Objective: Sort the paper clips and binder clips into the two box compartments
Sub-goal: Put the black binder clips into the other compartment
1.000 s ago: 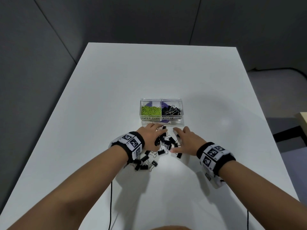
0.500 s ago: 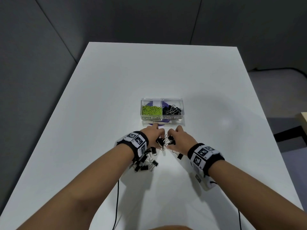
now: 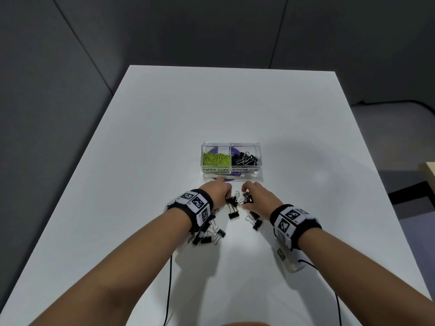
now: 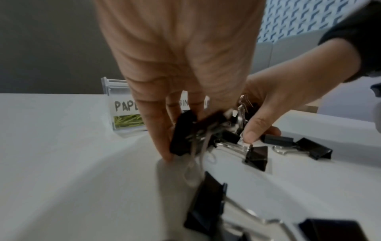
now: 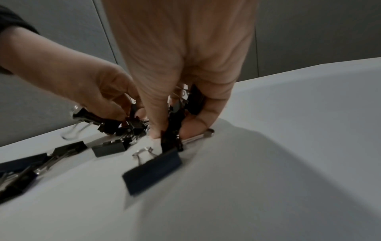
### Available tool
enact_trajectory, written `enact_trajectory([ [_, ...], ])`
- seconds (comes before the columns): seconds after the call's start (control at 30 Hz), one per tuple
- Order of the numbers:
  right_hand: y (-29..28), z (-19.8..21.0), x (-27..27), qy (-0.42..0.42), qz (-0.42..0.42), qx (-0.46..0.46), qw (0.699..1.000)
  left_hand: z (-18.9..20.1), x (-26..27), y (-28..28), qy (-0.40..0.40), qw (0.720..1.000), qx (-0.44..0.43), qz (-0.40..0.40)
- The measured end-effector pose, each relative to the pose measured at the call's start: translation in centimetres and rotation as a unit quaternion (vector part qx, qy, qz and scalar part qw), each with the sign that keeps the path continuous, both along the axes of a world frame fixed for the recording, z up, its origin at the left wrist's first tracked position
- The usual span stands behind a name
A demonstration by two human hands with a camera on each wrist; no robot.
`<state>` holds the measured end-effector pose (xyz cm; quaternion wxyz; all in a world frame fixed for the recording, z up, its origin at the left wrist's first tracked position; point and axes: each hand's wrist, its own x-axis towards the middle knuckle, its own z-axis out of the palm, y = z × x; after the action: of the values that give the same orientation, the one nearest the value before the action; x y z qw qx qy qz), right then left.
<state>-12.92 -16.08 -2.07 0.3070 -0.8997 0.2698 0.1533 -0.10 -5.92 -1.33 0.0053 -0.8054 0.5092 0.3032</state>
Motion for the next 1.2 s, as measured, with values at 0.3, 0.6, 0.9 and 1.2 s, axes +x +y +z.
enact_trajectory([
  [0.3, -0.5, 0.2, -0.9, -0.033, -0.012, 0.028, 0.999, -0.1, 1.0, 0.8, 0.021, 0.995, -0.059, 0.072],
  [0.6, -3.0, 4.2, 0.2, -0.117, -0.018, -0.009, 0.993, 4.0, 2.1, 0.0, -0.022, 0.991, -0.124, 0.04],
  [0.9, -6.8, 5.9, 6.2, -0.127, -0.104, -0.041, 0.986, 6.5, 3.7, -5.2, 0.08, 0.96, -0.223, 0.148],
  [1.2, -5.0, 5.5, 3.2, -0.161, -0.082, -0.063, 0.982, 5.5, 4.0, -1.7, -0.016, 0.985, -0.158, 0.065],
])
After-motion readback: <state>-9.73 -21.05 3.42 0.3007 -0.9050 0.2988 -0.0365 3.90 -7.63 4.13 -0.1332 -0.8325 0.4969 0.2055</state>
